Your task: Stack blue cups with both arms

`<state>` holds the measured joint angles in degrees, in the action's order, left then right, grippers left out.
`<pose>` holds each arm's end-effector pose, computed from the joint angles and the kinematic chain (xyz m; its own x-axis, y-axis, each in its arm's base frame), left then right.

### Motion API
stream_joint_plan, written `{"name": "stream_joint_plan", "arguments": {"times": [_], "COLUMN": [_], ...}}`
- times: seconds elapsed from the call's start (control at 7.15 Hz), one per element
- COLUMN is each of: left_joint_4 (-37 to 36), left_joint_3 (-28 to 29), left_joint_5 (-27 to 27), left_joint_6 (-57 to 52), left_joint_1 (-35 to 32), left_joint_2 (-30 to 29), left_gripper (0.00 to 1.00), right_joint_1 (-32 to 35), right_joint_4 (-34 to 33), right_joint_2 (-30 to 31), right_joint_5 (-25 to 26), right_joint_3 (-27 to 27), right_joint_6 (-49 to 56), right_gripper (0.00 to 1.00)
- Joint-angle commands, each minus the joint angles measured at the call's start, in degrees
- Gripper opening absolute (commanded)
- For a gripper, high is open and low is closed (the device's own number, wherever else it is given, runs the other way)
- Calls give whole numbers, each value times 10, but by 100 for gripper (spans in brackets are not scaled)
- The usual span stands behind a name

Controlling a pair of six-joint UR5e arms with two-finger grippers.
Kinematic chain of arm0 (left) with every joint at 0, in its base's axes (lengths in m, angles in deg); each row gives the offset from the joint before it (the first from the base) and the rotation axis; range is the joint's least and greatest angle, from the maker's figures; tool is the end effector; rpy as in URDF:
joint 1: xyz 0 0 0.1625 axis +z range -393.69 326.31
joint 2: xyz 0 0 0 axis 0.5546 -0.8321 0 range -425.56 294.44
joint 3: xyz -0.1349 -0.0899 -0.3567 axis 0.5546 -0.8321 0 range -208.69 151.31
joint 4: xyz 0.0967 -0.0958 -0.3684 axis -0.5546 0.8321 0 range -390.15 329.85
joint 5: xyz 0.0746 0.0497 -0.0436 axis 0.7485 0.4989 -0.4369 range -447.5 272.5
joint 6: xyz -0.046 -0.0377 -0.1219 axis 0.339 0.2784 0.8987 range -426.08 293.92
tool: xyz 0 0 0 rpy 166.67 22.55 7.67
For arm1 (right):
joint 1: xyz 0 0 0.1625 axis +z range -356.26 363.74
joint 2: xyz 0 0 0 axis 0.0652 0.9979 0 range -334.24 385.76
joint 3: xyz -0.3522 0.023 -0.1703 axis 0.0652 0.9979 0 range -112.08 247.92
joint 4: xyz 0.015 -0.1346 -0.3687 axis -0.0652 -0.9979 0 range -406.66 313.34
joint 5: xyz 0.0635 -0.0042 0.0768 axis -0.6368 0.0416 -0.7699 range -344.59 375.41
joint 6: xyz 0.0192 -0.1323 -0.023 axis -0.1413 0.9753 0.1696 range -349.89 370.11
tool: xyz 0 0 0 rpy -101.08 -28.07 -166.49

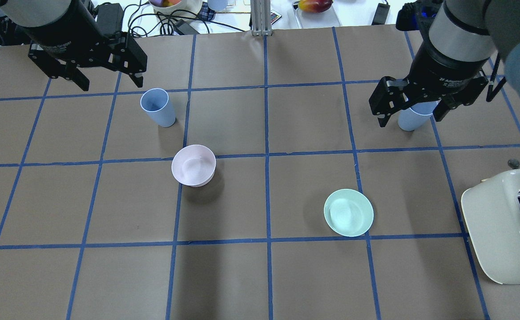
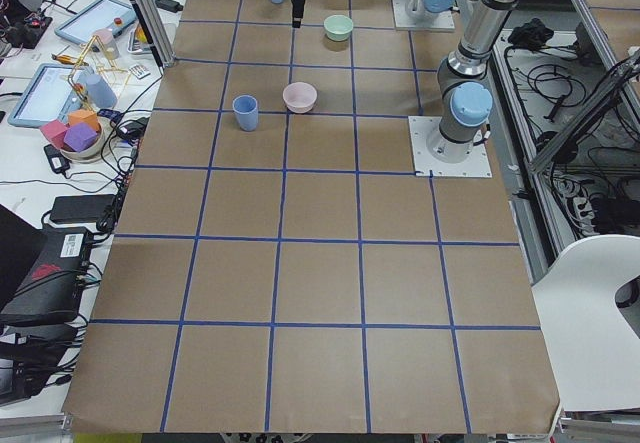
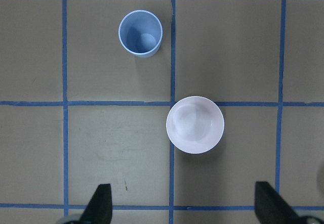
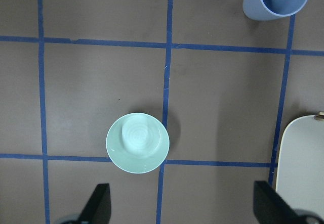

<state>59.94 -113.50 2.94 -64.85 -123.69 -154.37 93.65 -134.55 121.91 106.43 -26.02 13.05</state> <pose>-0.1323 -0.4729 0.4713 -0.9997 -0.0221 -0.0053 -0.0214 0.9937 -0.1097 0.1304 -0.4274 0.4309 -0.9986 -0.0498 0.0178 -0.0498 0.9988 -0.0008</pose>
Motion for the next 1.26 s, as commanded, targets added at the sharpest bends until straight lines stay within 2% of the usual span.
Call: {"name": "stream_joint_plan", "arguments": {"times": [0.0, 0.56, 0.84, 1.12], "left_joint_4": [0, 0, -22, -98], "left_joint_3": [0, -1, -2, -7], "left_joint_5": [0, 4, 0, 4], "left_joint_6": [0, 0, -3, -17], "left_joint_1": [0, 3, 9, 10], "left_joint_2": [0, 1, -17, -98], "left_gripper": [100, 100, 100, 100], "right_joint_1": [0, 0, 0, 0], "right_joint_4": [-3, -3, -7, -10], "right_joint_2": [-3, -9, -9, -10], "right_joint_5": [-1, -1, -1, 1], "right_joint_3": [-10, -16, -16, -17], "right_joint_6": [-32, -27, -27, -22], "right_gripper": [100, 100, 100, 100]}}
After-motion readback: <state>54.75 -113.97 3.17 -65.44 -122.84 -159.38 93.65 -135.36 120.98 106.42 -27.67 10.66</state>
